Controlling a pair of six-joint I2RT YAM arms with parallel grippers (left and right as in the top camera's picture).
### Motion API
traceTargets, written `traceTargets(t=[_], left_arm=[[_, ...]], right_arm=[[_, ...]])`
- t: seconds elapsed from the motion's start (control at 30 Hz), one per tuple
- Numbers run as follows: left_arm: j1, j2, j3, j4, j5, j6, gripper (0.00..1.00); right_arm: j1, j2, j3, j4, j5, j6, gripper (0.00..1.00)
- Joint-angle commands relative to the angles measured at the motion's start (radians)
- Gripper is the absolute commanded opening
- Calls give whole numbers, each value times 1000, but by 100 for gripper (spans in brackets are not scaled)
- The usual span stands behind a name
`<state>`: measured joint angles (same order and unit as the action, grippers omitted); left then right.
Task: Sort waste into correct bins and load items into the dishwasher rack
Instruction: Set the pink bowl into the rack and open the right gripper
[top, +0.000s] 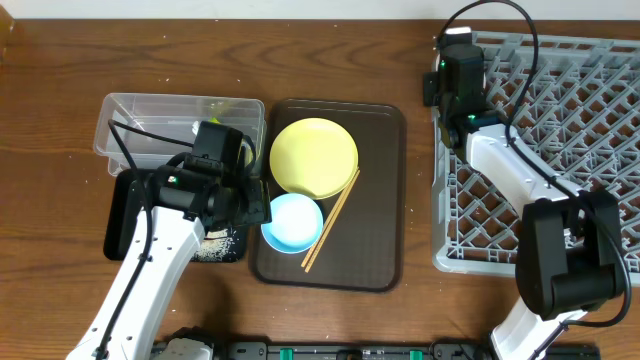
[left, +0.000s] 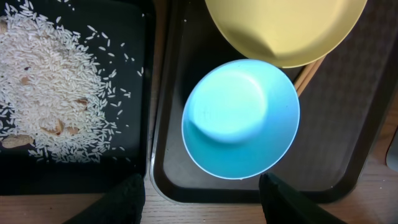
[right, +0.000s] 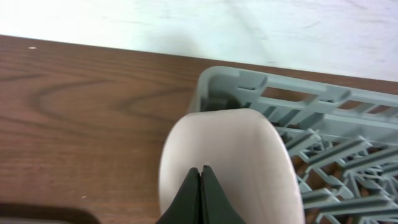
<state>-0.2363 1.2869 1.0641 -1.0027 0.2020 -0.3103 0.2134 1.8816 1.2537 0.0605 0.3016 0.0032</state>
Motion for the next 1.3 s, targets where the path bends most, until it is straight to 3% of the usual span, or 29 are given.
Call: traceTargets(t=[0.0, 0.37, 0.47, 0.53, 0.6, 0.63, 0.83, 0.93, 1.07, 1.27], left_arm=[[6, 2, -9, -2, -16, -1, 62], [6, 2, -9, -2, -16, -1, 62], [6, 2, -9, -2, -17, -1, 62], [6, 2, -9, -2, -17, -1, 62], [6, 2, -9, -2, -17, -1, 62], [6, 2, -9, -2, -17, -1, 62], [6, 2, -9, -2, -17, -1, 62], [6, 2, -9, -2, -17, -1, 62], [6, 2, -9, -2, -17, -1, 62], [6, 2, -9, -2, -17, -1, 62]], right_arm=[[-38, -17, -4, -10, 137, -8, 1], [23, -38, -4, -102, 79, -8, 1], [68, -70, -4, -161, 79, -9, 10], [93, -105, -4, -219, 79, -8, 12], [111, -148, -4, -307, 79, 1, 1], [114, -169, -4, -358, 79, 28, 1], [87, -280, -4, -680, 40, 291, 1], [73, -300, -4, -805, -90, 288, 2], [69, -291, -8, -952, -110, 297, 1], [70, -280, -12, -1023, -164, 296, 1]])
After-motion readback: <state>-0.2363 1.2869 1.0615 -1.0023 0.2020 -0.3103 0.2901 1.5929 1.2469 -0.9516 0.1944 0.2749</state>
